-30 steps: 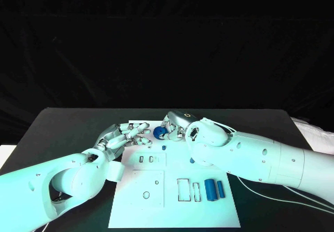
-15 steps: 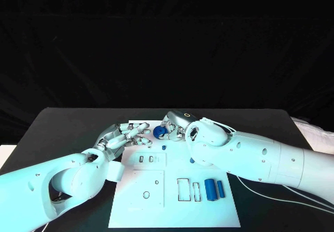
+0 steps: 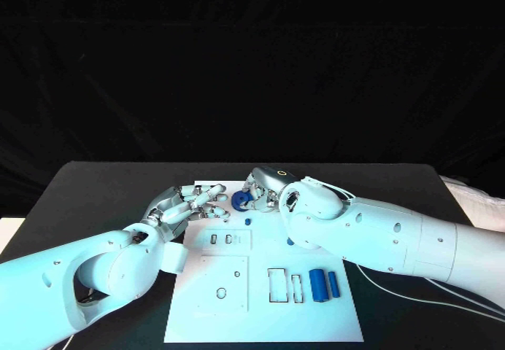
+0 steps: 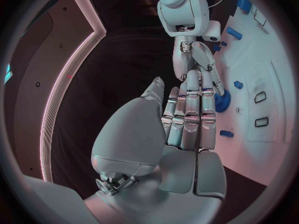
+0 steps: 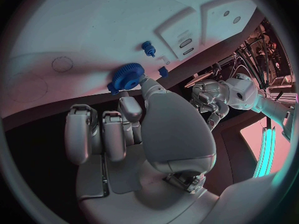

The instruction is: Assemble the parts on the task board

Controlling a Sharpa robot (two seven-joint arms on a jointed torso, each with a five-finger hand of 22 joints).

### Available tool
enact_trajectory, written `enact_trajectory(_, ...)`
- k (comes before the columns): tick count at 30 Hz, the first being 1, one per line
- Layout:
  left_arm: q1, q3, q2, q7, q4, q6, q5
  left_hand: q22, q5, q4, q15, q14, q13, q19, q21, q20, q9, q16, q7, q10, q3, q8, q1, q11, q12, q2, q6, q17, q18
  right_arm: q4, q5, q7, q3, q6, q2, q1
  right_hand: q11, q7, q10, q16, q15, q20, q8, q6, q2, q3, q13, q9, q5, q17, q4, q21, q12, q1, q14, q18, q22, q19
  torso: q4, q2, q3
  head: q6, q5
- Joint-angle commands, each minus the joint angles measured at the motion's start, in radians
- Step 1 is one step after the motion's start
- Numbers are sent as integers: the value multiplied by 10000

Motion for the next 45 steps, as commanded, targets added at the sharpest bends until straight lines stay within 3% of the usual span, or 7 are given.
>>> enact_trajectory(1,13,7,28,30,6,192,-42,-14,-49,-70,25,-68,-1,-63,-54,19,-14,-57,36,-44,4,-51,23,44,-49,13,-3,9,101,-33,-11,83,2,89,30,-3,-17,-1,89,63,46,75,50,68,136,46,38,14,36,1697,40,61,57,-14,889,-87,18,20,4,0,-7,-12,-9)
enact_trajectory(11,13,7,31,6,-10,196,-42,-14,-49,-70,25,-68,-1,-63,-54,19,-14,-57,36,-44,4,-51,23,44,-49,13,-3,9,101,-8,-39,81,2,29,24,-3,-20,-4,82,65,43,74,49,78,140,51,27,15,37,1702,26,58,41,4,890,-86,12,17,-1,-1,5,-15,9)
enact_trajectory(19,13,7,33,-5,0,198,-42,-16,-50,-73,27,-70,-1,-64,-55,22,-14,-61,41,-46,-3,-59,20,47,-57,12,-8,21,101,-166,225,-61,0,836,73,5,45,61,12,65,89,103,-49,-181,88,-204,-14,-41,29,1712,351,47,-64,-444,888,-83,-9,-7,-4,-4,3,-17,8)
enact_trajectory(25,13,7,35,-10,-3,193,-42,-16,-50,-73,27,-70,-1,-64,-55,22,-14,-61,41,-46,-3,-59,20,47,-57,12,-8,21,101,-339,367,-39,-16,774,139,6,61,79,7,82,105,119,-48,-264,14,-267,13,-49,75,1752,397,65,-48,-455,896,-90,32,7,12,4,10,-32,10)
enact_trajectory(36,13,7,23,-26,-15,182,-42,-17,-50,-75,30,-73,-1,-66,-55,24,-15,-66,45,-53,-9,-67,17,52,-67,12,-16,31,101,-112,272,126,-27,-128,-74,-5,35,49,120,98,91,120,8,-146,55,-205,206,-16,363,1789,355,96,186,-251,904,-98,90,31,-6,-1,14,-34,44)
enact_trajectory(41,13,7,20,-23,-19,184,-42,-17,-50,-75,30,-73,-1,-66,-55,24,-15,-66,45,-53,-9,-67,17,52,-67,12,-16,31,101,151,284,414,-23,-976,-344,-12,19,36,170,102,78,108,14,-87,84,-154,293,-8,518,1798,314,106,290,-152,906,-101,107,38,-15,-10,19,-17,45)
enact_trajectory(45,12,6,20,-15,-39,192,-42,-17,-50,-75,30,-73,-1,-66,-55,24,-15,-66,45,-53,-9,-67,17,52,-67,12,-16,31,101,569,679,1200,47,-1658,-804,-17,13,35,162,84,71,101,-3,-80,91,-108,294,-12,572,1762,264,115,279,-60,898,-104,124,45,-25,-15,34,9,33)
